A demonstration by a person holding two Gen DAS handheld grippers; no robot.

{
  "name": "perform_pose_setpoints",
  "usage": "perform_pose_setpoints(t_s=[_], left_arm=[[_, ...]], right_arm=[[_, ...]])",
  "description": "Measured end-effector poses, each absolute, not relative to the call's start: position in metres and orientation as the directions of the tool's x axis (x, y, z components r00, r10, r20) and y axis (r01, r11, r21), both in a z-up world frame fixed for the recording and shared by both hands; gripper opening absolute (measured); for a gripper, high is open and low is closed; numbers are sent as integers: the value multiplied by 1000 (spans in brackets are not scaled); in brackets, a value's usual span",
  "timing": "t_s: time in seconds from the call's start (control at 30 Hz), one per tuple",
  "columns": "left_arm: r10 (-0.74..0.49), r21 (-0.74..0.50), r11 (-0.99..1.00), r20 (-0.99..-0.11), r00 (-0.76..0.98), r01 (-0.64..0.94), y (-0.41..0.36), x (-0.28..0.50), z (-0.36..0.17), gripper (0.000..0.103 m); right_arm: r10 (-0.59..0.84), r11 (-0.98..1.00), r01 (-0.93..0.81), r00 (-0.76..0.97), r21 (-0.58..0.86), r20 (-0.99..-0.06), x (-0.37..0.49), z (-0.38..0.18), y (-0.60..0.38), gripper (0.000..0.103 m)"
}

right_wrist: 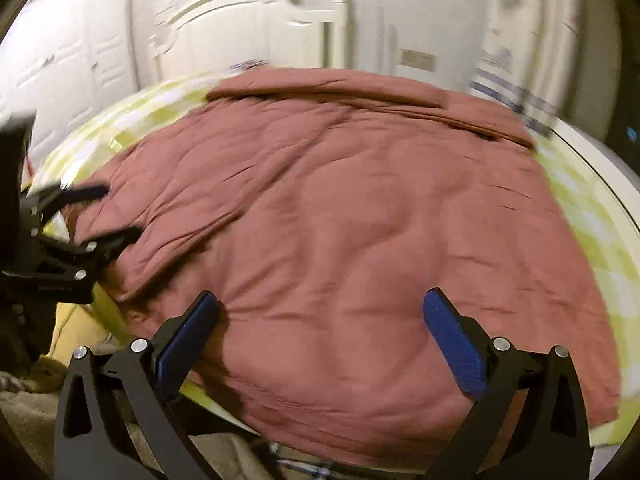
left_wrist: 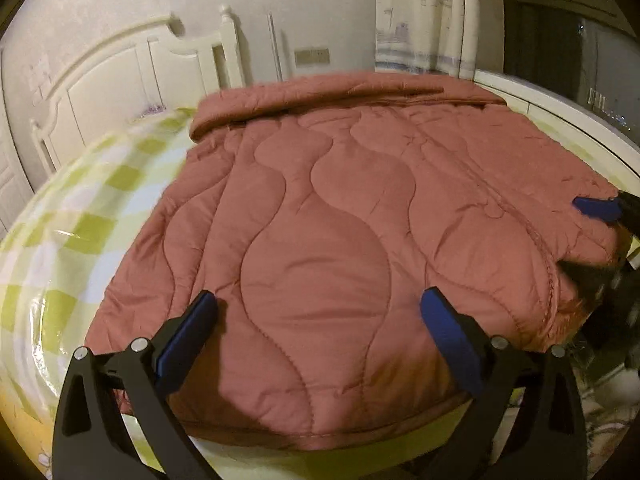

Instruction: Fold large clothes

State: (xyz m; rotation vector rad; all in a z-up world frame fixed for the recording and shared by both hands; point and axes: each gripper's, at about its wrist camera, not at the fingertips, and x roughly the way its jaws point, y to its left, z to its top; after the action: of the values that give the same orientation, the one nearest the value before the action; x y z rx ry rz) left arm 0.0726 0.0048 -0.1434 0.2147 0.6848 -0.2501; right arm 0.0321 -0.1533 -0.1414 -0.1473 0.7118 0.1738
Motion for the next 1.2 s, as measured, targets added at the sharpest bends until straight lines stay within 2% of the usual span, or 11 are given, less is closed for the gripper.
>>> perform_pose_setpoints(t_s=[0.3,0.47,0.63,0.73,0.83,0.97,1.03,1.07,1.1,1.13,1.2], left_arm=[[-217,63,934,-684,696,353,19,80,-140,101],[-213,-109,976,-636,742,186,82,87,-118,100],[-166,-203,978,-640,750,43,138,101,-115,99],[-189,-248,969,-668,720,25,151,108,-127,98],[-193,-222,974,-674,713,53,144,108,-132,96],[-302,-258,951,-669,680,169,121,104,-132,86],[-323,-243,946,-669,670,213,105,100,-133,81],[-325,-234,946,-670,667,226,100,99,-133,80],[-333,-236,943,-671,662,235,96,97,-134,73],[-367,-265,930,-669,646,255,95,98,-133,53],[-487,-405,872,-655,578,275,103,102,-136,29]], right_arm=[[82,979,-190,699,-74,-711,41,-133,-172,98],[-80,995,18,738,-99,-670,29,-118,-240,98],[-118,975,213,736,63,-667,10,-115,-324,96],[-52,963,218,727,159,-685,3,-129,-347,88],[-35,973,178,743,147,-669,-3,-134,-343,83],[20,984,100,752,144,-659,-7,-134,-323,65],[35,986,81,762,148,-646,-10,-136,-316,37],[61,982,68,767,176,-638,-12,-135,-315,31],[100,975,51,769,217,-631,-12,-137,-316,26],[130,966,42,774,255,-619,-13,-138,-316,24],[168,951,31,785,308,-597,-14,-139,-319,22]])
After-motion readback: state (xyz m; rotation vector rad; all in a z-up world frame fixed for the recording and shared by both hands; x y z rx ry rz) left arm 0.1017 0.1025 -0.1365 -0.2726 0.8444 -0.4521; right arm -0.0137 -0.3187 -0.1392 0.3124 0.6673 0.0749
